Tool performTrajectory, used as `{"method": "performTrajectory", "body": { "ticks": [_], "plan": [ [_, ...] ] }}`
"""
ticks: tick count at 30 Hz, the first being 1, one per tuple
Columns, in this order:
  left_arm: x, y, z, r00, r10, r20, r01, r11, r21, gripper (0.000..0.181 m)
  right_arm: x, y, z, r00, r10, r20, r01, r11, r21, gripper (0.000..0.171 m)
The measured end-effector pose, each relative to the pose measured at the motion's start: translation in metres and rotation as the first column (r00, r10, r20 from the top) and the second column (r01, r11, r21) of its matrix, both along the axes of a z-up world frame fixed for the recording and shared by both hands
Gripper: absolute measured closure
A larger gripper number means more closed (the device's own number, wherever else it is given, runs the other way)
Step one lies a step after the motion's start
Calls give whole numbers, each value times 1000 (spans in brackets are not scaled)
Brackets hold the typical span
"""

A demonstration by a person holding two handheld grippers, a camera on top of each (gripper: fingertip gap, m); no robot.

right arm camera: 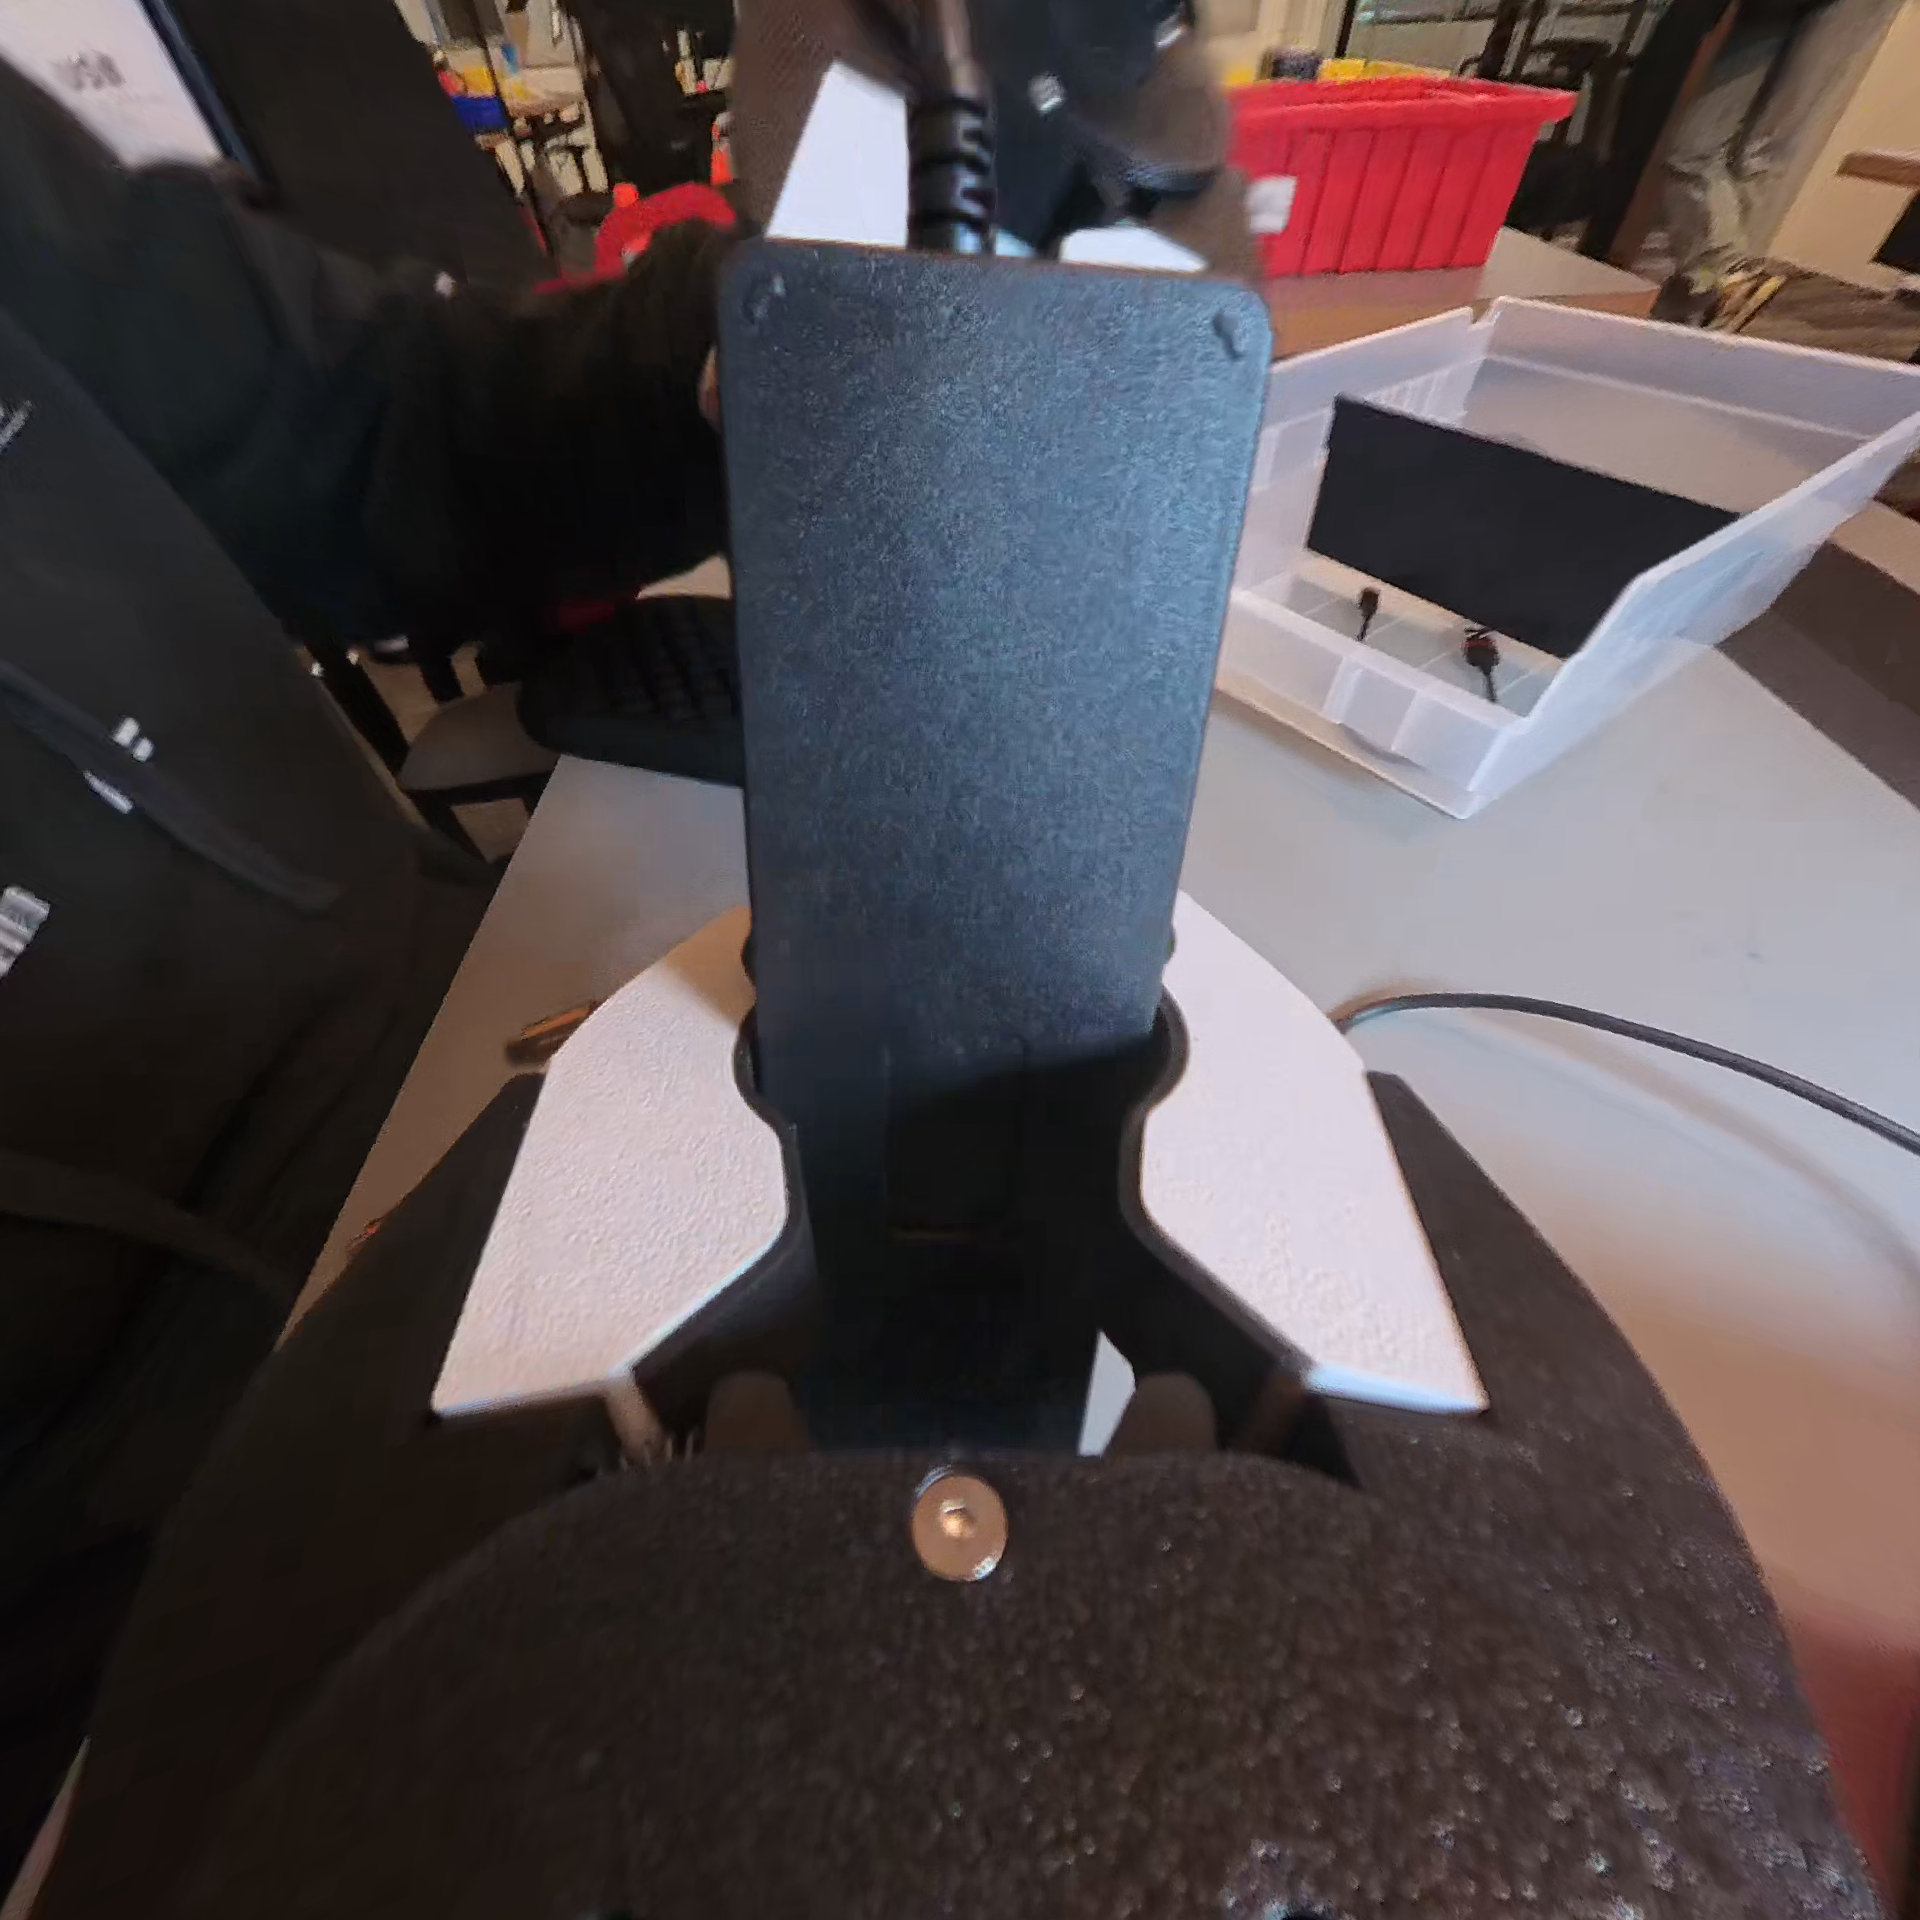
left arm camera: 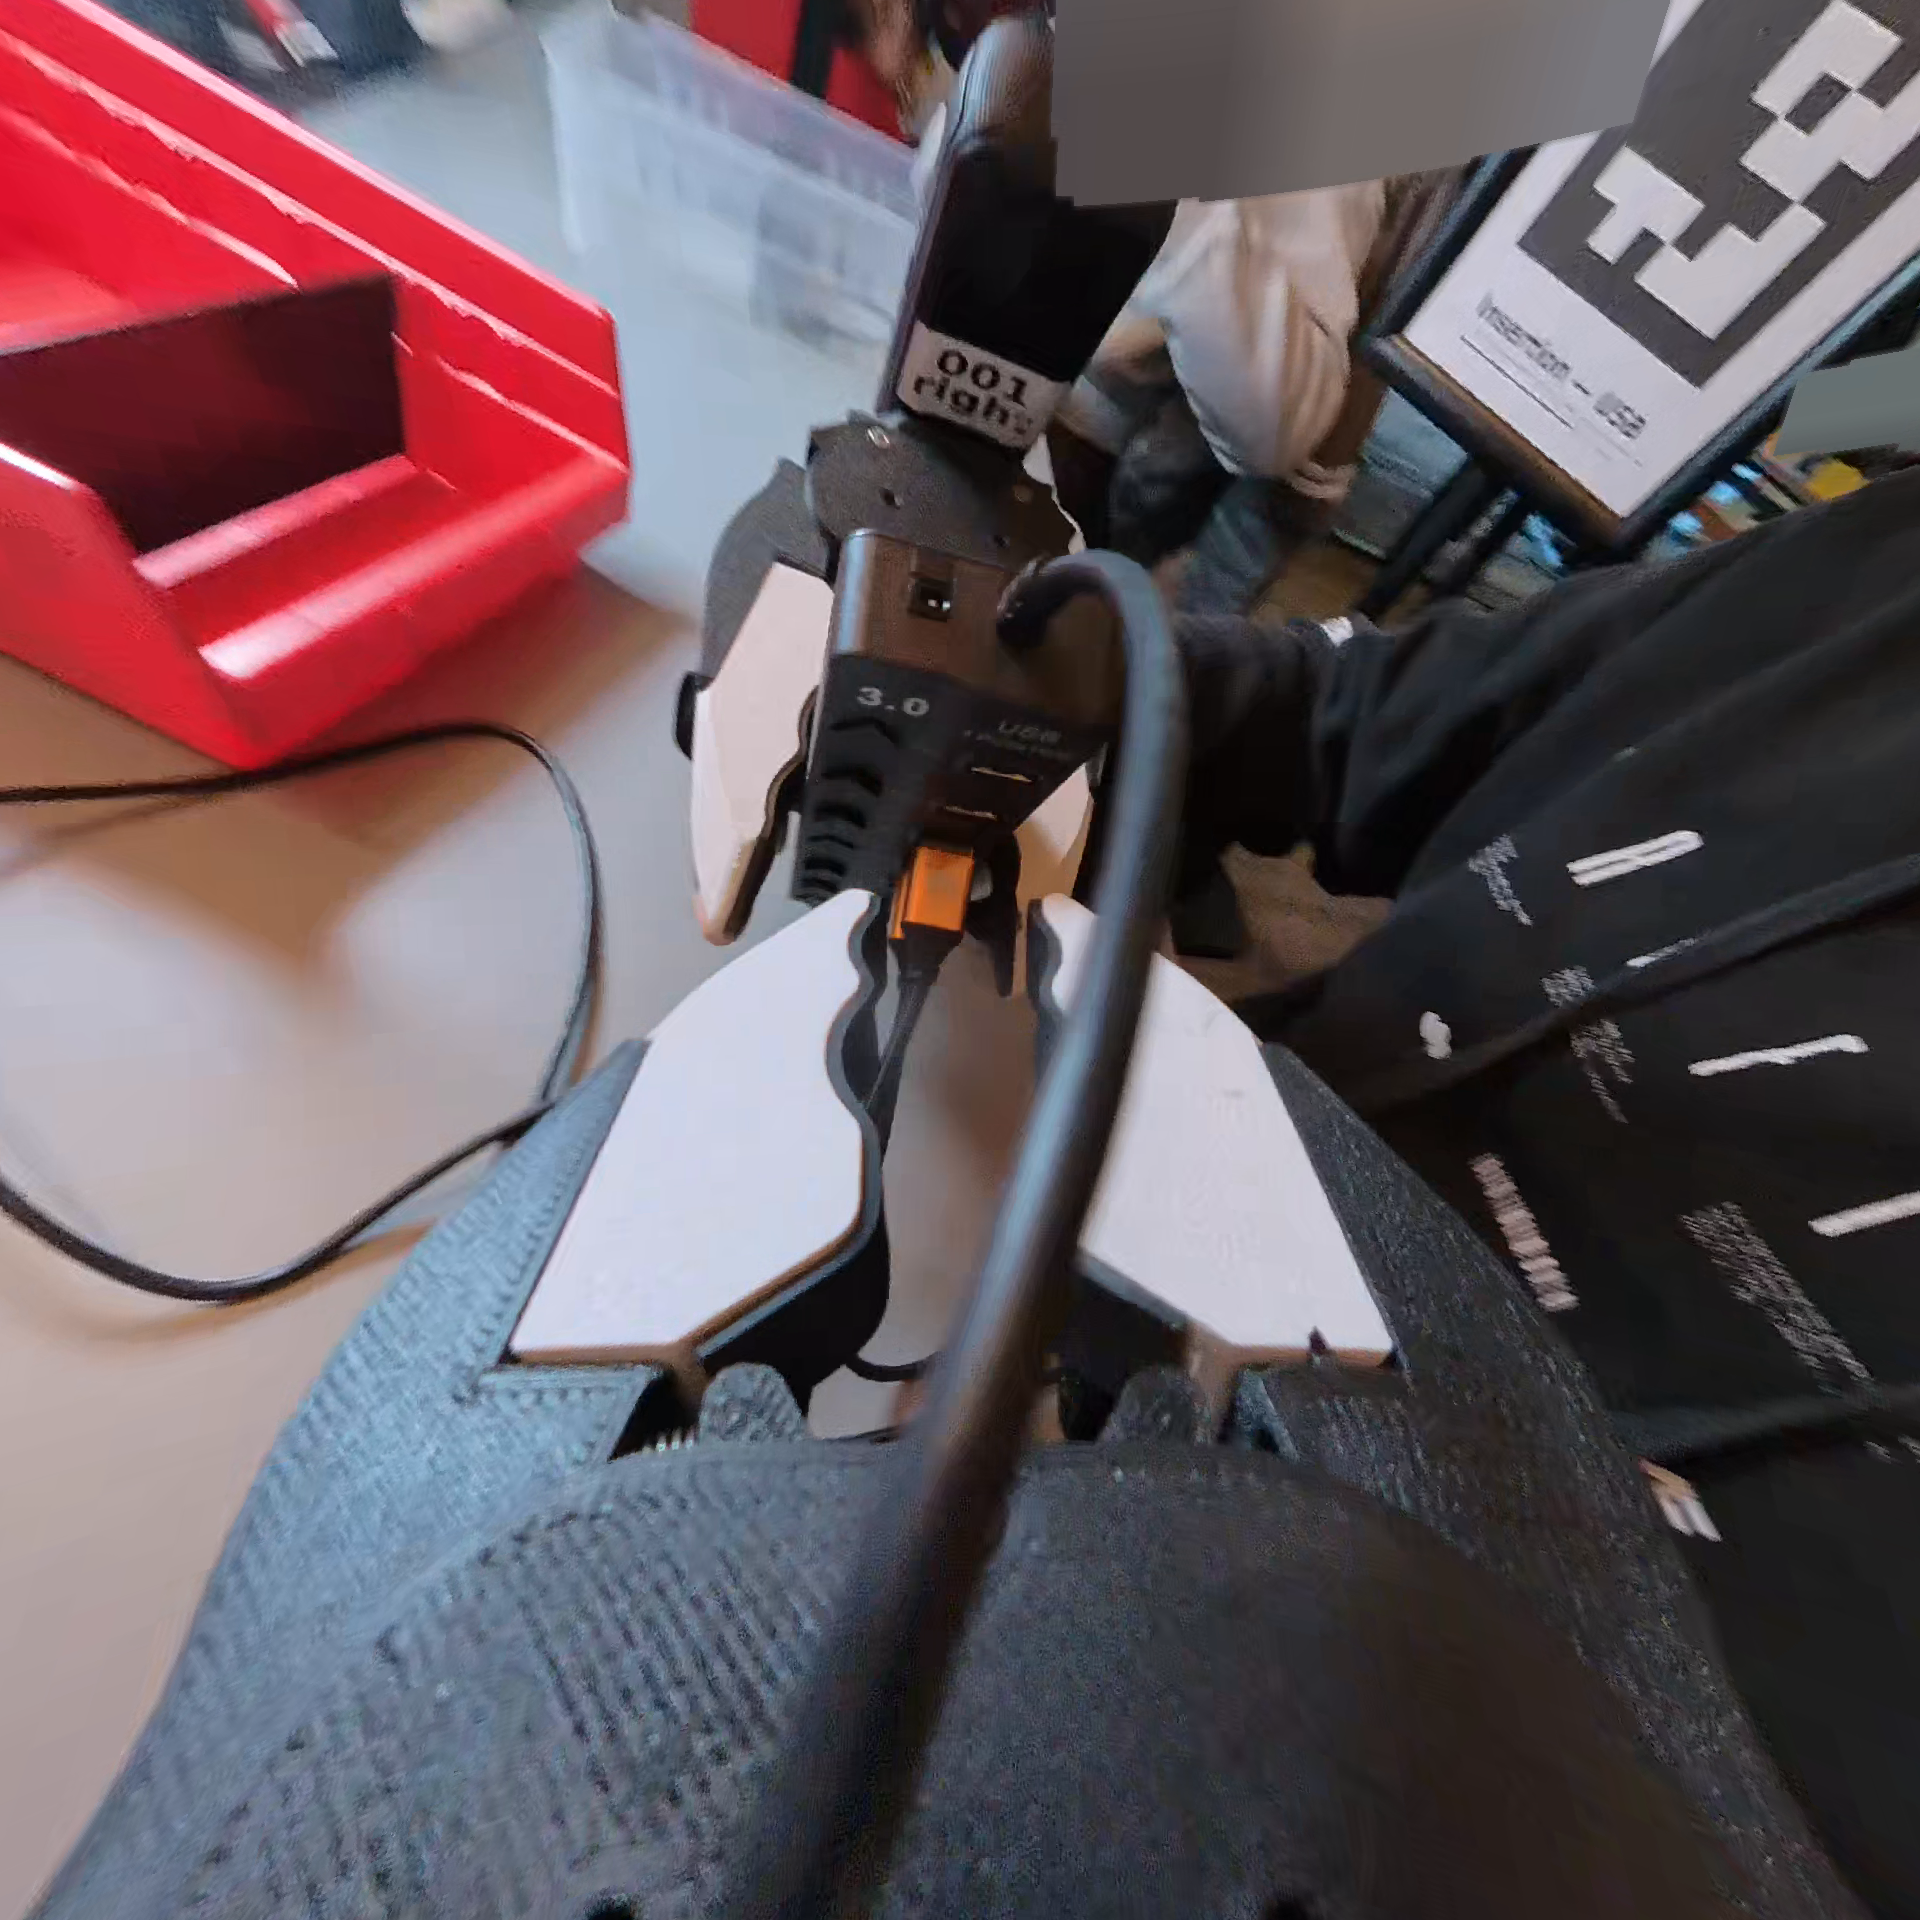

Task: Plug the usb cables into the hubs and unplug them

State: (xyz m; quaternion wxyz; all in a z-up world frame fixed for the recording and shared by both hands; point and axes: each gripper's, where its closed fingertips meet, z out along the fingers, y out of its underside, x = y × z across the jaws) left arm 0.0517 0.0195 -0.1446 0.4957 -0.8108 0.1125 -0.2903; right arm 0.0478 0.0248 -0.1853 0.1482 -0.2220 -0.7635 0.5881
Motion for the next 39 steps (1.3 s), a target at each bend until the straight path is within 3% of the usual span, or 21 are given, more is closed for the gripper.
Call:
{"method": "performTrajectory", "body": {
  "ticks": [4,9,15,22,25,27,31,34,36,39],
  "plan": [
    [-11,-1,-10,991,123,-60,-116,987,107,145,-10,4,0,999,-51,3,51,999,-16,107],
    [-2,11,-9,987,159,-33,-146,959,244,120,-13,-13,-9,999,-54,4,54,997,53,107],
    [6,10,-15,963,182,-197,-121,950,287,127,-16,-32,-21,997,-73,-28,77,987,143,105],
    [-14,1,-16,935,240,-263,-174,952,251,128,-26,-12,-4,964,-210,-166,242,948,208,97],
    [-10,5,-18,918,241,-315,-167,955,244,127,-25,-19,-9,960,-203,-191,249,932,263,114],
    [-10,2,-14,915,246,-320,-168,953,254,127,-25,-20,-4,958,-197,-208,247,937,247,116],
    [-10,-26,-4,960,147,-239,-109,980,166,123,-28,-1,17,938,-243,-248,291,939,181,116],
    [-23,-57,4,943,127,-307,-69,979,192,139,-27,28,44,909,-292,-297,338,934,115,116],
    [-45,-69,23,941,226,-253,-152,947,281,143,-19,44,65,889,-304,-342,343,937,60,116],
    [-103,-75,33,897,437,-67,-393,859,328,150,-4,64,96,851,-322,-415,349,937,-11,116]
  ]
}}
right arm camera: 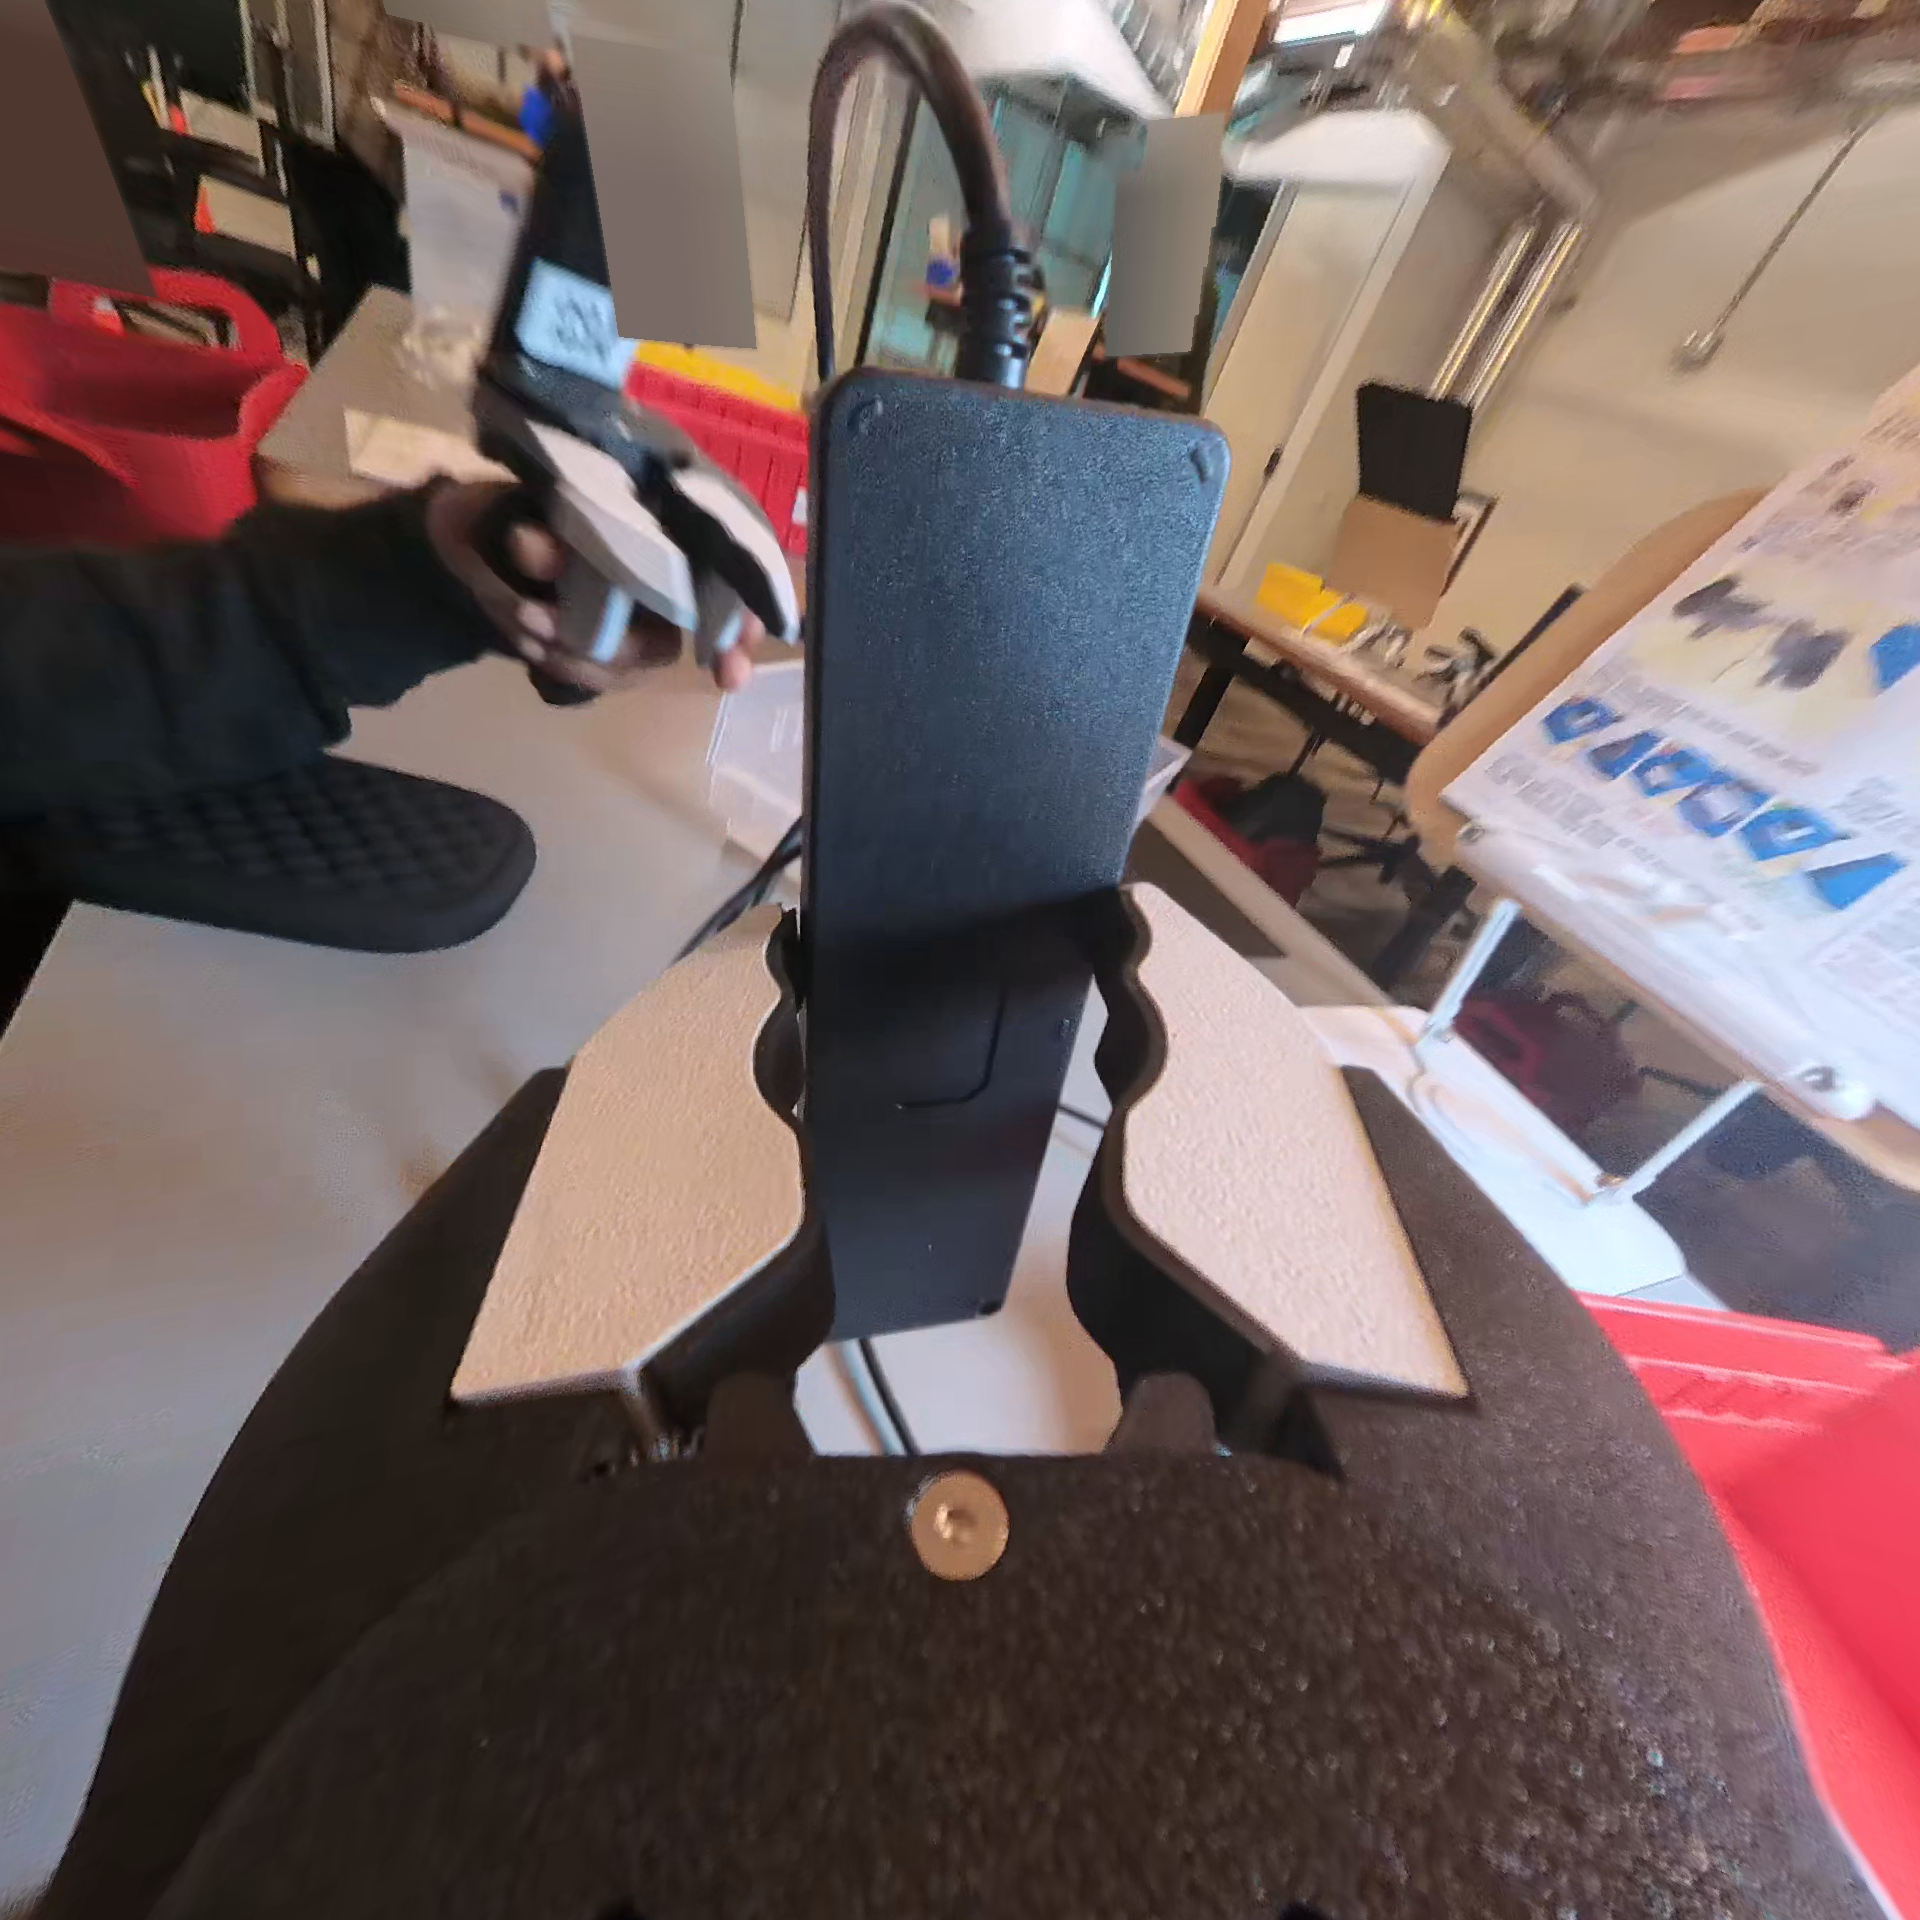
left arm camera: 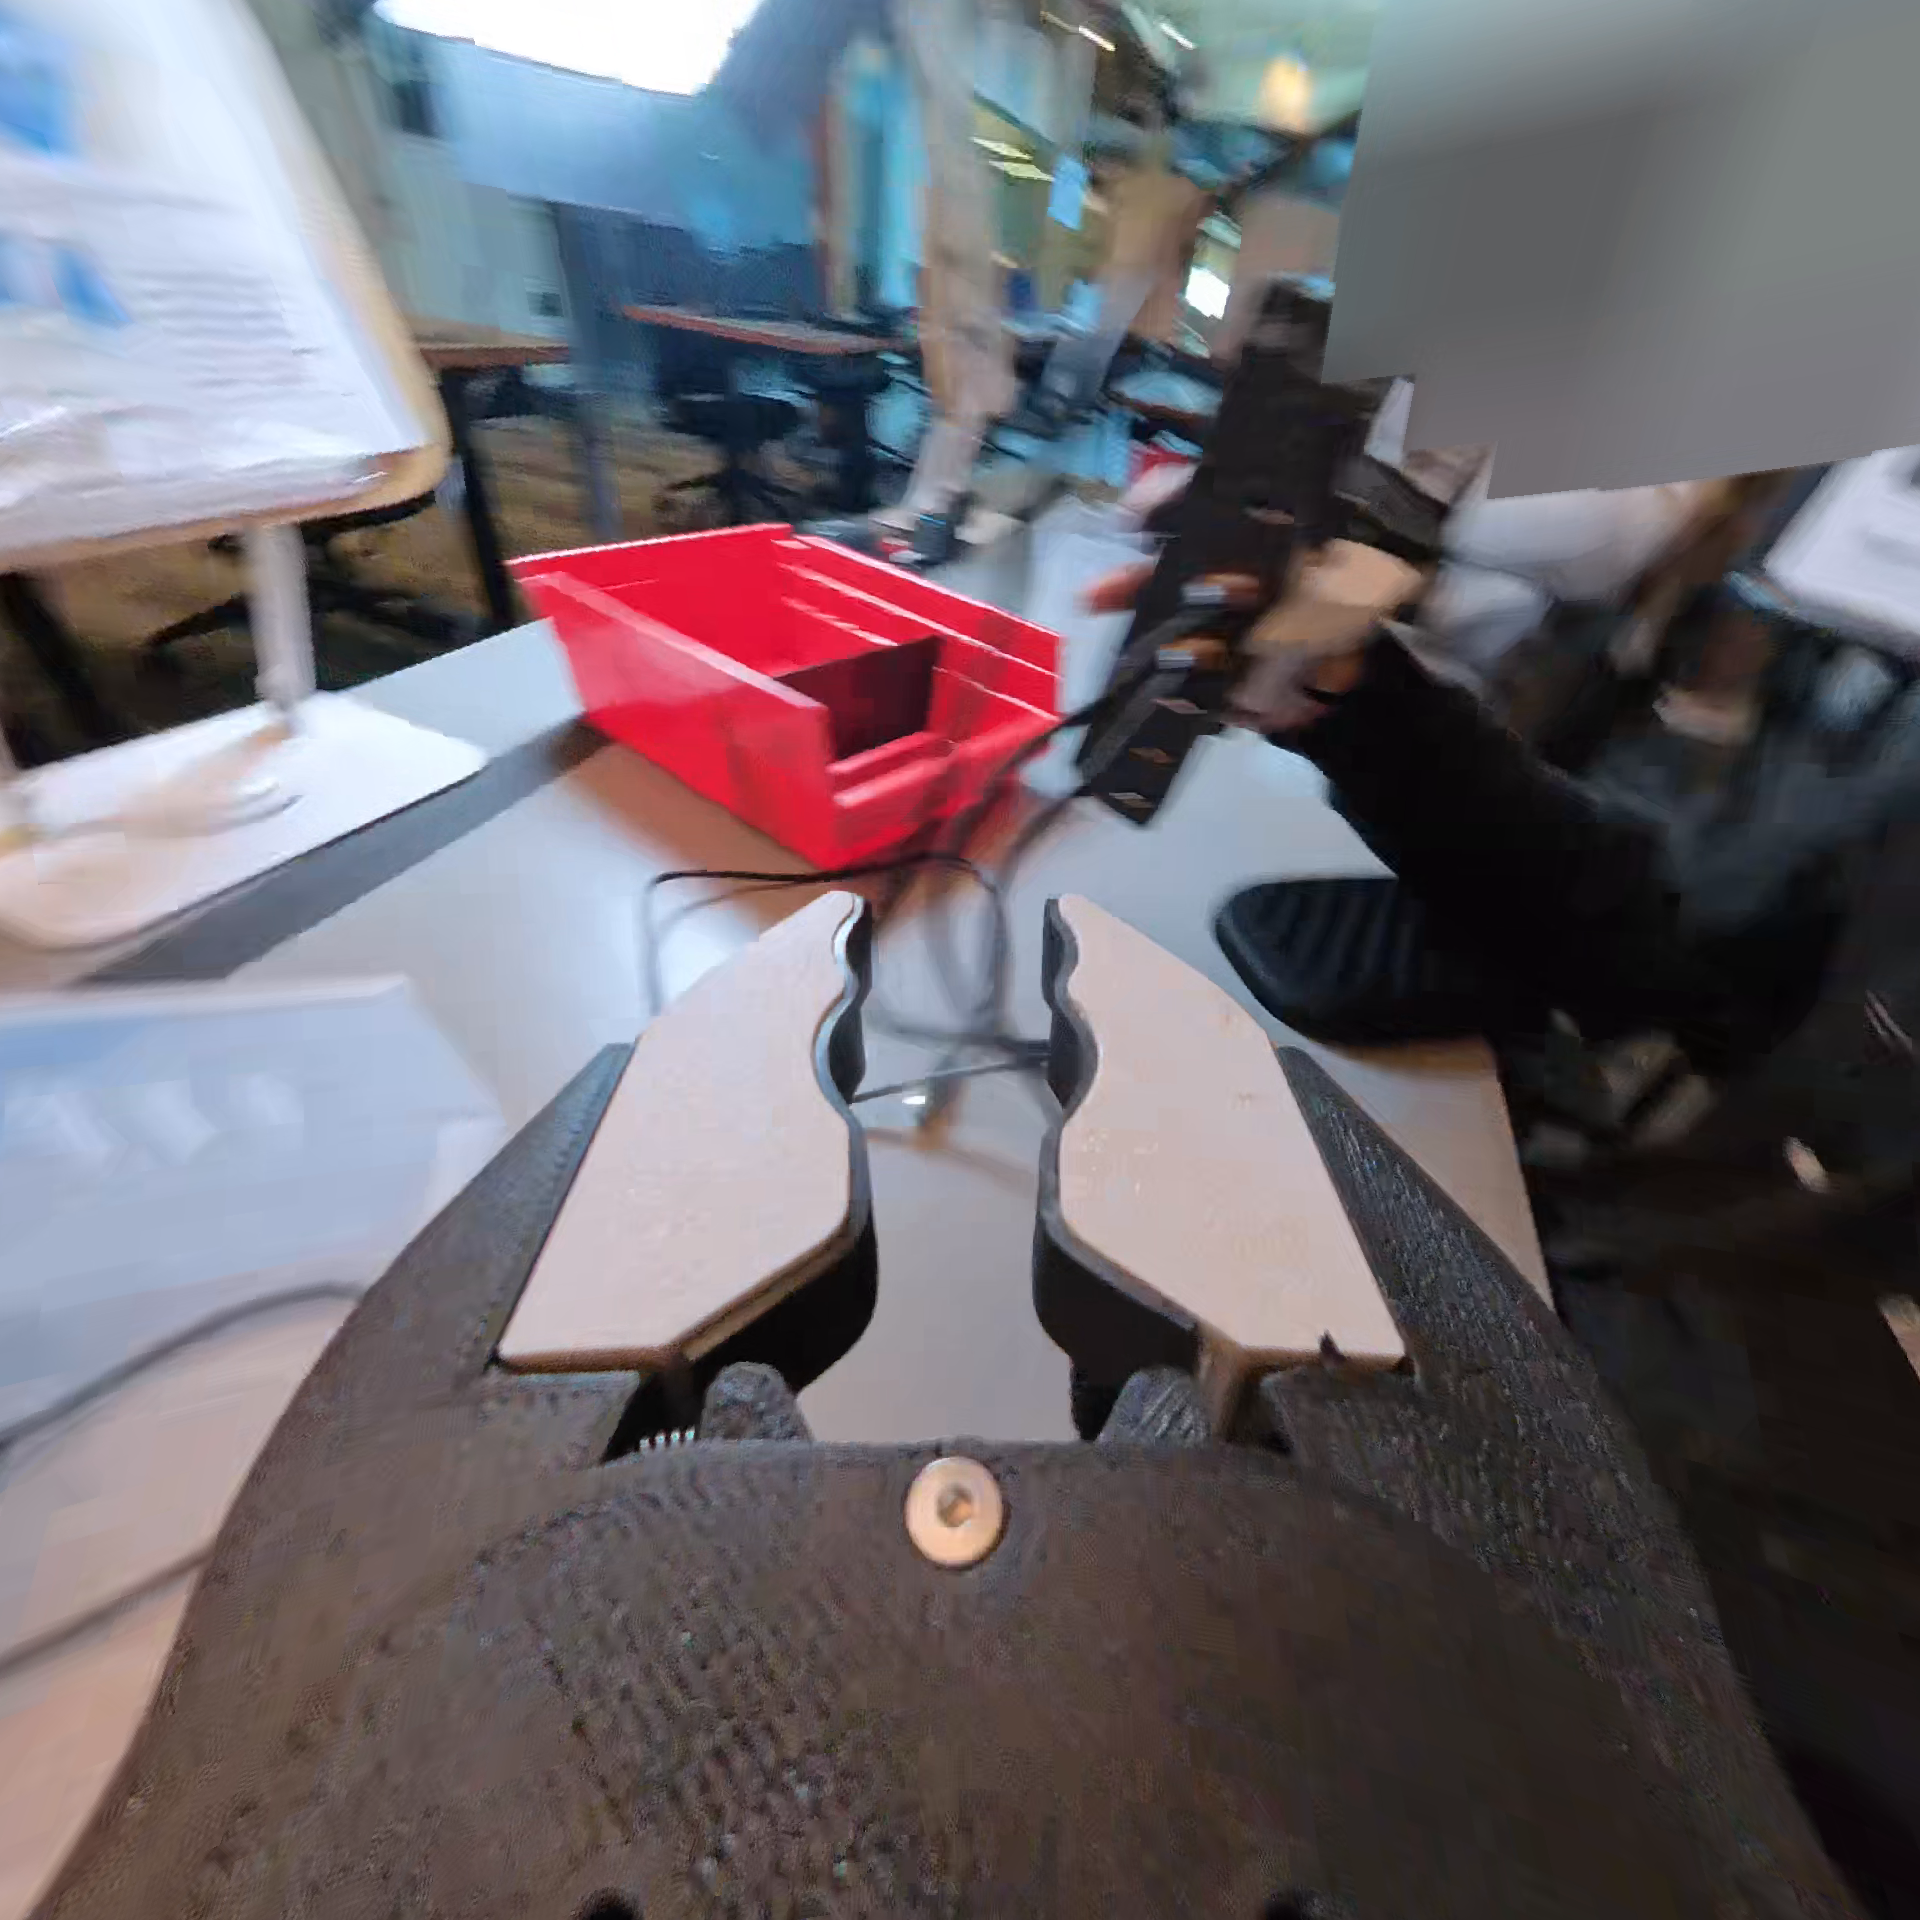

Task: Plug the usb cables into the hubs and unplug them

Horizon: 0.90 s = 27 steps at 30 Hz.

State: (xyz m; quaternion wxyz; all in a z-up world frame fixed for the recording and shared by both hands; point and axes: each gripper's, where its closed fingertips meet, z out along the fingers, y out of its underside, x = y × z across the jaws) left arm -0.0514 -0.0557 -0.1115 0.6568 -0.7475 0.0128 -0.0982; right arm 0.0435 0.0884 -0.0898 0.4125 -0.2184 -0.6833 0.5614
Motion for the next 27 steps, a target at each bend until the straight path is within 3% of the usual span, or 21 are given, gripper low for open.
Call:
{"method": "performTrajectory", "body": {
  "ticks": [2,4,8,12,13,15,17,20,22,27],
  "plan": [
    [-36,5,-21,981,121,154,-115,992,-49,150,15,9,17,998,26,-52,-28,999,-34,116],
    [-48,22,-59,952,176,251,-132,974,-185,150,29,17,32,994,56,-91,-63,995,-77,117],
    [-40,70,-136,974,205,94,-137,868,-477,138,41,31,35,994,57,-96,-66,993,-99,117],
    [-45,113,-179,976,217,-30,-188,757,-625,130,40,25,19,994,103,-48,-108,989,-105,117],
    [-53,122,-179,969,231,-87,-234,750,-619,134,38,23,14,994,105,-33,-107,990,-92,117],
    [-60,132,-183,966,182,-182,-257,719,-646,173,36,18,6,991,133,-5,-133,986,-96,117],
    [-53,139,-171,973,109,-205,-214,762,-611,176,32,12,-2,988,155,26,-152,984,-95,117],
    [-25,138,-112,966,-44,-256,-81,885,-458,176,23,2,-28,984,147,98,-146,989,-13,117],
    [-4,127,-79,935,-141,-326,-16,901,-434,177,11,-6,-46,987,99,128,-112,989,97,117],
    [54,102,-43,855,-320,-407,131,894,-428,177,-9,-30,-60,999,-8,49,-9,944,331,117]
  ]
}}
